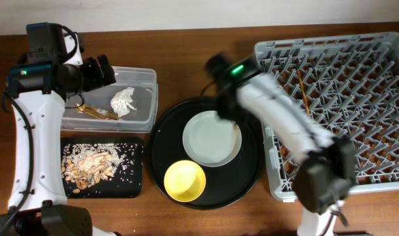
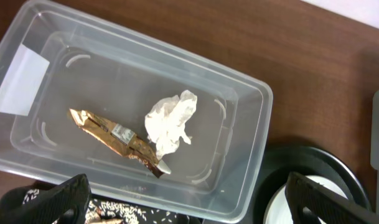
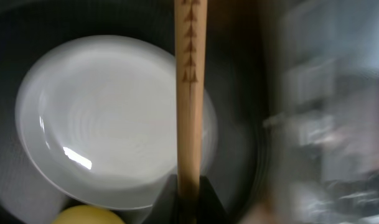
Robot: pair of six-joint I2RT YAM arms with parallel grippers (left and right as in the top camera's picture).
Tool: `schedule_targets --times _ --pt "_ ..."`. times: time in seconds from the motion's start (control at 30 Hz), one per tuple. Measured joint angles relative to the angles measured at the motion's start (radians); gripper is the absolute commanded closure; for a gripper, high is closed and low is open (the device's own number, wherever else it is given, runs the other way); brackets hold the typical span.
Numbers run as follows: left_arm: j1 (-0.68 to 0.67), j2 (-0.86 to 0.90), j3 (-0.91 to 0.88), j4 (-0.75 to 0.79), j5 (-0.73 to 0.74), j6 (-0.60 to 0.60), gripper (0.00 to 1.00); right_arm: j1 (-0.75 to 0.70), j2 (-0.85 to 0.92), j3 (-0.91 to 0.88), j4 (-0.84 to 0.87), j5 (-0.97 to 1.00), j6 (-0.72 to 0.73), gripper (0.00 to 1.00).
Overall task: Sort waste into correct bins and load items into the dishwasher rack
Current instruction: 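Place the second chopstick in the rack with the right gripper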
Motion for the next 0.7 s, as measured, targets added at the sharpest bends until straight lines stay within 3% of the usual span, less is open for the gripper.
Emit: schedule_targets --times 0.07,0.17,0.3,0.4,0.63,0.7 --pt "0.000 0.000 0.000 0.000 0.000 0.000 0.01 -0.165 -0.063 0.114 -0.034 0.055 -0.246 0.96" --pt "0.000 0.000 0.000 -0.001 0.000 0.000 0.01 -0.373 -0.076 0.132 -0.018 0.084 -0.617 0.96" --pt "0.000 0.000 0.000 -0.001 0.000 0.000 0.01 -0.593 -0.044 0.107 0.100 -0.034 -0.871 0.96" --pt "0.000 0.000 0.000 -0.001 0.000 0.000 0.01 -0.660 0.002 0.105 0.116 -0.116 -0.962 0.96" --pt "0.000 0.000 0.000 -0.001 0.000 0.000 0.01 -0.669 0.118 0.105 0.119 -0.225 -1.020 0.95" --pt "0.000 0.000 0.000 -0.001 0.000 0.000 0.01 -0.669 0.136 0.105 0.119 -0.240 -1.023 0.73"
